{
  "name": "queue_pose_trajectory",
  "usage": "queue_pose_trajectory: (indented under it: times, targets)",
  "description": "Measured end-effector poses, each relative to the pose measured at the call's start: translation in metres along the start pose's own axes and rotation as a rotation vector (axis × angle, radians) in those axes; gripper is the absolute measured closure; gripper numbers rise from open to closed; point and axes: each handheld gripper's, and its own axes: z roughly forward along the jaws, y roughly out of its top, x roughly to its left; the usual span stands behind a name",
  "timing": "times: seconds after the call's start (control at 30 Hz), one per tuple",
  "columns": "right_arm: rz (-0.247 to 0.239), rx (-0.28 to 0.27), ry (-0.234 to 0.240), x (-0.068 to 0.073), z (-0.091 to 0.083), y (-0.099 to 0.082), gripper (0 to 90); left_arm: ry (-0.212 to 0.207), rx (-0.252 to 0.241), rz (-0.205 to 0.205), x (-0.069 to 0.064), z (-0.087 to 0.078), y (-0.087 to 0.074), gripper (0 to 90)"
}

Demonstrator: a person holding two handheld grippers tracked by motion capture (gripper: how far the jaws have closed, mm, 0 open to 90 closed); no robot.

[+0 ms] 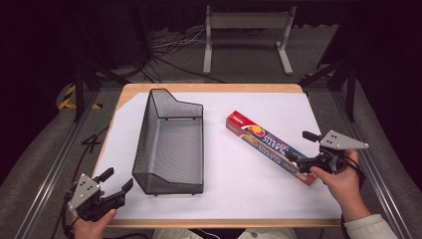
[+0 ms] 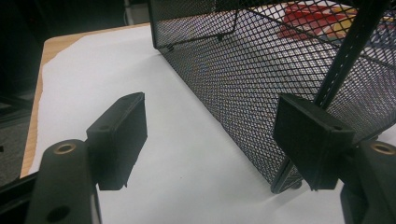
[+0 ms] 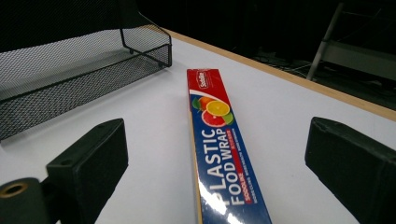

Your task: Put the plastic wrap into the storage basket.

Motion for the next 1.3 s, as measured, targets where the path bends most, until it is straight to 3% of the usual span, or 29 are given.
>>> queue_pose_trajectory:
  times: [0.17,0.33,0.6,0.7,0.9,1.0,1.1,1.3]
  targets:
    - [-0.013,0.03,0.0,-0.006,0.012,0.01,5.7,0.001,0.0,-0.001,0.0,0.0,0.0,26.7]
    - [0.025,0.068,0.009,-0.015,0.027,0.017,5.1,0.001,-0.001,-0.001,0.0,-0.001,0.0,26.7]
    - [0.035,0.14,0.032,-0.025,0.051,0.028,5.0,0.012,-0.009,-0.004,0.001,-0.002,-0.001,26.8]
    - [0.032,0.174,0.045,-0.027,0.059,0.03,10.1,0.01,-0.008,-0.004,0.001,-0.002,-0.001,26.8]
    - [0.01,0.248,0.048,-0.028,0.071,0.029,16.9,0.009,-0.012,-0.007,0.001,-0.002,-0.001,26.8]
    - [0.014,0.292,0.077,-0.028,0.081,0.025,17.0,0.01,-0.009,-0.008,0.002,-0.002,-0.001,26.8]
    - [-0.009,0.343,0.076,-0.028,0.089,0.02,16.9,0.01,-0.009,-0.01,0.001,-0.002,-0.001,26.8]
    - [0.017,0.433,0.108,-0.027,0.1,0.013,13.2,0.009,-0.008,-0.006,0.002,-0.002,-0.001,26.8]
